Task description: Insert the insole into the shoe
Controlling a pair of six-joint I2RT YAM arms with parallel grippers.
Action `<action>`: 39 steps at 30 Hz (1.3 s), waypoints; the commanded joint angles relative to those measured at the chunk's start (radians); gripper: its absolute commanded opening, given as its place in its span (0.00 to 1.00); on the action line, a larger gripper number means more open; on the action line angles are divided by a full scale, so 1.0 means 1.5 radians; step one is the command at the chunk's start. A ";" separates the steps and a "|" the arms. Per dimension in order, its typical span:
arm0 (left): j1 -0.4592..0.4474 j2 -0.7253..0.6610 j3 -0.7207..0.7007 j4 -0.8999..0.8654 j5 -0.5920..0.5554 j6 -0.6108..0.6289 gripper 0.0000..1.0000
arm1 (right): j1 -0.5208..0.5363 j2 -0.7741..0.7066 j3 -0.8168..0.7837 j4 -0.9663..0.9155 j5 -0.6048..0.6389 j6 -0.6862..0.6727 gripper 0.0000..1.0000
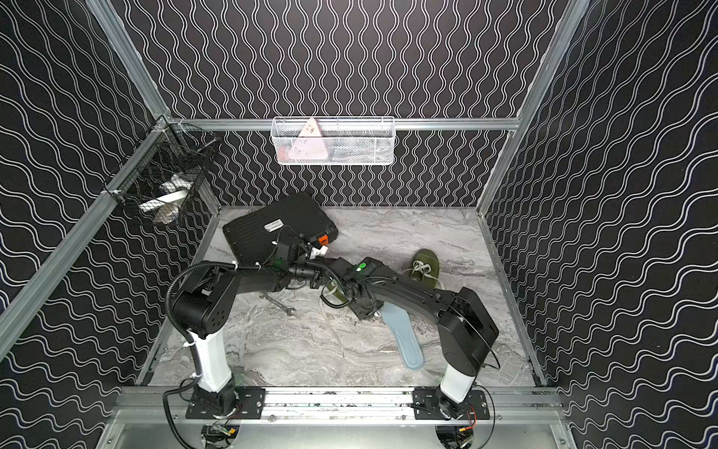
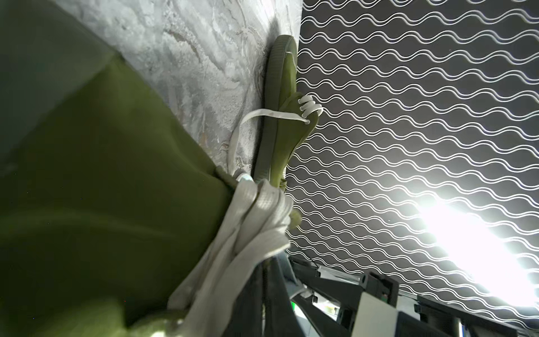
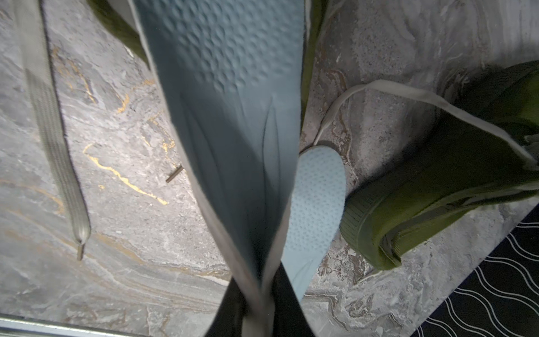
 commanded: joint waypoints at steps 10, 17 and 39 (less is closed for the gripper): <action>0.000 0.017 -0.029 0.172 0.028 -0.132 0.00 | 0.000 -0.007 -0.028 0.119 0.028 -0.102 0.09; 0.000 0.028 -0.034 0.261 0.040 -0.216 0.00 | -0.002 0.030 -0.010 0.149 0.043 -0.148 0.08; -0.005 0.018 -0.038 0.175 0.028 -0.194 0.00 | -0.004 0.017 -0.041 0.269 0.052 -0.183 0.08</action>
